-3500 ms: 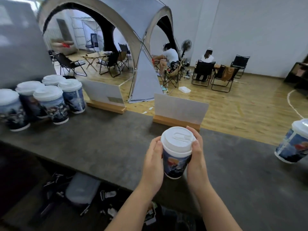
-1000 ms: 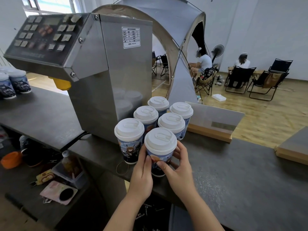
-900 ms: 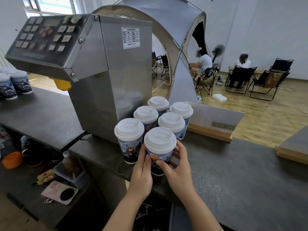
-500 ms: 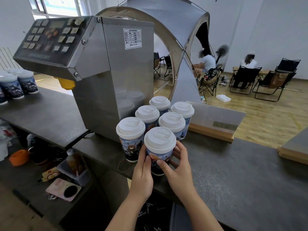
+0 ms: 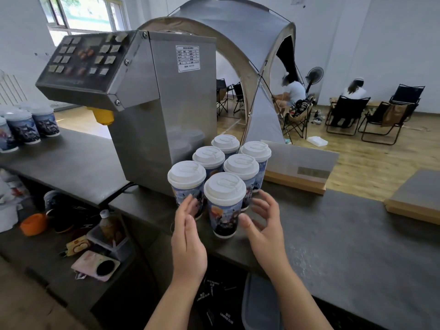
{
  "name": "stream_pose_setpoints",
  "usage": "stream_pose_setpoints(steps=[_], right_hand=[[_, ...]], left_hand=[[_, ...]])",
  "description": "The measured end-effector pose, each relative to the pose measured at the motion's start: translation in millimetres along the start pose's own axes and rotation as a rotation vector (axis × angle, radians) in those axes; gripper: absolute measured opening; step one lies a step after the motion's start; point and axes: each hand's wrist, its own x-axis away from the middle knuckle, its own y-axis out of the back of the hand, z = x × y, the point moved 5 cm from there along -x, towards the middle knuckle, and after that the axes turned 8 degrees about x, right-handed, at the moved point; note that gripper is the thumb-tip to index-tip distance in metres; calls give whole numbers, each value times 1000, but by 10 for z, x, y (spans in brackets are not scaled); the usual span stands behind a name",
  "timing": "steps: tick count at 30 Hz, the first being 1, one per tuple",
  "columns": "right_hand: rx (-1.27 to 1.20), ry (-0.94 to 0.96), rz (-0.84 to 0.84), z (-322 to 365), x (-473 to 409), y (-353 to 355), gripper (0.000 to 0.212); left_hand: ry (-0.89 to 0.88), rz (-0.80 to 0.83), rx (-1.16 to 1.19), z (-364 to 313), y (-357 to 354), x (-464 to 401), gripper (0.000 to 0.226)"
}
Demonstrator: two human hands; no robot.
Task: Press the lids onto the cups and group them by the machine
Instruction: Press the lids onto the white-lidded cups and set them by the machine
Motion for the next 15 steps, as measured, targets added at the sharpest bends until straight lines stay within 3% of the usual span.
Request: stream_pose_setpoints(steps=[5, 10, 15], right_hand=[[-29, 31, -121, 317, 226, 375, 51], [-2, 17, -279, 534, 629, 972, 18], [80, -38, -404, 636, 999, 1708, 18]], left_hand=[[-69, 66, 13, -474, -118, 124, 38], [24, 224, 103, -711, -556, 415, 34], [111, 402, 164, -720, -1246, 916, 31]])
